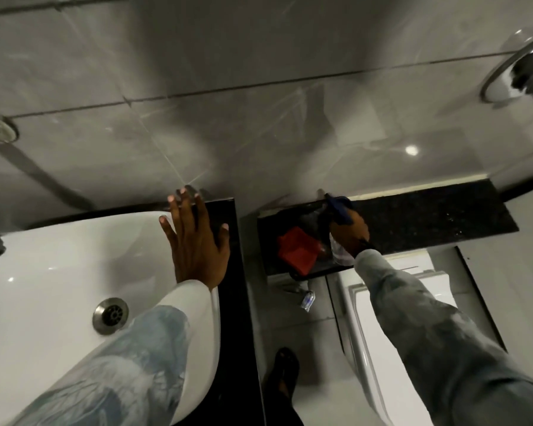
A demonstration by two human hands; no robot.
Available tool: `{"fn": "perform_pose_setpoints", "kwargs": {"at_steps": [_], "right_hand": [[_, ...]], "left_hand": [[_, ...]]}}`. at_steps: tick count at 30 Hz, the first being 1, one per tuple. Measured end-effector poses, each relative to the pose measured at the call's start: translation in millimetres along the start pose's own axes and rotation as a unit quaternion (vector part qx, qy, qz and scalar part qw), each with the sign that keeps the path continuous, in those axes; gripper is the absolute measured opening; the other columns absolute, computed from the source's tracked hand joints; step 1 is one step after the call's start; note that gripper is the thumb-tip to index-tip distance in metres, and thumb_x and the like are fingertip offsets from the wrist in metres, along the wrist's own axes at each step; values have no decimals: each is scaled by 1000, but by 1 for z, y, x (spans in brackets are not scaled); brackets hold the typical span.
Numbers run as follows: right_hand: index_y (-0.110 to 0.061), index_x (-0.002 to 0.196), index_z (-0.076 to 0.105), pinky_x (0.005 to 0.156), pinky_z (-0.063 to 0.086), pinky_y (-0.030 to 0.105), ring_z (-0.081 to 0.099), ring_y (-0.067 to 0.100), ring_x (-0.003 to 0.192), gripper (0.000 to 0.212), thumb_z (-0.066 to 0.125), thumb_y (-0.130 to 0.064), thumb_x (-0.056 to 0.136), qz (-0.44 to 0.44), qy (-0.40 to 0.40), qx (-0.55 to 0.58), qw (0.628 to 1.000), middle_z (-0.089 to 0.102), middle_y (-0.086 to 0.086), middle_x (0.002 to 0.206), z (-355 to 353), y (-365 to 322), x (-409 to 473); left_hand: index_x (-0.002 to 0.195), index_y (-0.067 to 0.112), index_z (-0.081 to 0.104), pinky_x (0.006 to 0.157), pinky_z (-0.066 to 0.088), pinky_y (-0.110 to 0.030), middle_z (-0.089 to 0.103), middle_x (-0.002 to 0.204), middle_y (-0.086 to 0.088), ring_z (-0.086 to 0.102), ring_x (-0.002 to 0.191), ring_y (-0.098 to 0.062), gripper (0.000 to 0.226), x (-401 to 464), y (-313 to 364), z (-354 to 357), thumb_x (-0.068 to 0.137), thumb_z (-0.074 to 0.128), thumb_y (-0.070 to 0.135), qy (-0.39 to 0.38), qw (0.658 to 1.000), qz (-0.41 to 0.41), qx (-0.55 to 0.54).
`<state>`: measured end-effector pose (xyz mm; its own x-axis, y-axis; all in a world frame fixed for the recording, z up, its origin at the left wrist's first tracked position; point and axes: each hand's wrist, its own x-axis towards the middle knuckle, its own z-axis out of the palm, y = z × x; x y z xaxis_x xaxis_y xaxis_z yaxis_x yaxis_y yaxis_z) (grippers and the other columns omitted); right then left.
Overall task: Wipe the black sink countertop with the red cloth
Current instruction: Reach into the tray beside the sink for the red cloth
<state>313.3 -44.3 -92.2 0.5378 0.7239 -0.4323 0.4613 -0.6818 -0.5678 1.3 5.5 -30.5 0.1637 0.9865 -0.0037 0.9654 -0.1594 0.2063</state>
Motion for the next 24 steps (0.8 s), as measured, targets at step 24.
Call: {"fn": "perform_pose_setpoints", "kwargs": {"at_steps": [24], "right_hand": [[-19, 114, 72, 105, 51, 48, 71, 35, 108, 46, 53, -57, 98, -2, -48, -298, 953, 76, 12, 115, 10, 22, -38]], "left_hand": [[164, 12, 7, 128, -4, -59, -6, 174, -14, -10, 160, -35, 78, -1, 1, -3, 103, 39, 50, -12, 1000, -8, -18]]}}
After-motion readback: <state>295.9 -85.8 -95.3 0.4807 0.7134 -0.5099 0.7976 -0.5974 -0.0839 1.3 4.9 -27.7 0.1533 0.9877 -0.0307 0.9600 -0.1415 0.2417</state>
